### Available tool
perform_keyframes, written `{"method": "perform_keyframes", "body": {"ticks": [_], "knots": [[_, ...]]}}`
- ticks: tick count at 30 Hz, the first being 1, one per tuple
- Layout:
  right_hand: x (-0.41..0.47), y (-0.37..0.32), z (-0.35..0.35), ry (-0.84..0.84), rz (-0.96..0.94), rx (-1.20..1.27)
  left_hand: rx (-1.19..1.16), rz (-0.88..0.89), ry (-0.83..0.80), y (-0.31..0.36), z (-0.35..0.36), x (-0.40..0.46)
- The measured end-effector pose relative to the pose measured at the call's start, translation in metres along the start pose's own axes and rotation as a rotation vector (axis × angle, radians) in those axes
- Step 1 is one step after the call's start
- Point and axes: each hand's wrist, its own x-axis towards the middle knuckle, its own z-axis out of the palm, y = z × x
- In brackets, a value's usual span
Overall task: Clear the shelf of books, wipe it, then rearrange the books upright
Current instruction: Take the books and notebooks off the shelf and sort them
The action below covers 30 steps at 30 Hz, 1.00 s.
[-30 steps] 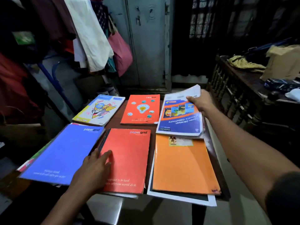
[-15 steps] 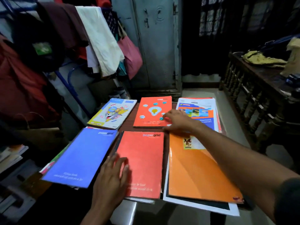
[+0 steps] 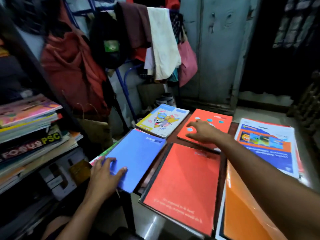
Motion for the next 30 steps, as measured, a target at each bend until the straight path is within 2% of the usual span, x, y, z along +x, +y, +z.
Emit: {"method": "perform_keyframes", "body": {"ticks": [3,5,8,12,20,26,28,30], "knots": [[0.03,-0.039,0.024,-0.06,-0.194,0.047,-0.004,-0.072,-0.032,-0.006,-0.009,0.003],[0.045,-0.054,0.042,-0.09,-0.236,0.007,0.029,-0.089,-0.068,-0.014,-0.015,0.01],[0.055,-0.057,0.064,0.036,-0.224,-0.012,0.039,-0.043,-0.113,-0.022,-0.026,0.021],[0.053,-0.053,0.074,0.161,-0.162,0.087,0.136,-0.027,-0.133,-0.024,-0.027,0.025],[0.052,-0.054,0.073,0.166,-0.131,0.071,-0.02,-0.084,-0.039,-0.01,-0.008,0.006],[0.052,-0.055,0.076,0.171,-0.126,0.09,0.051,-0.075,-0.091,-0.009,-0.015,0.008],[0.052,-0.054,0.075,0.183,-0.134,0.178,0.074,-0.051,-0.075,-0.004,-0.016,0.006],[0.049,-0.051,0.064,0.204,-0.123,0.359,-0.018,0.056,0.018,0.011,-0.019,-0.007]]}}
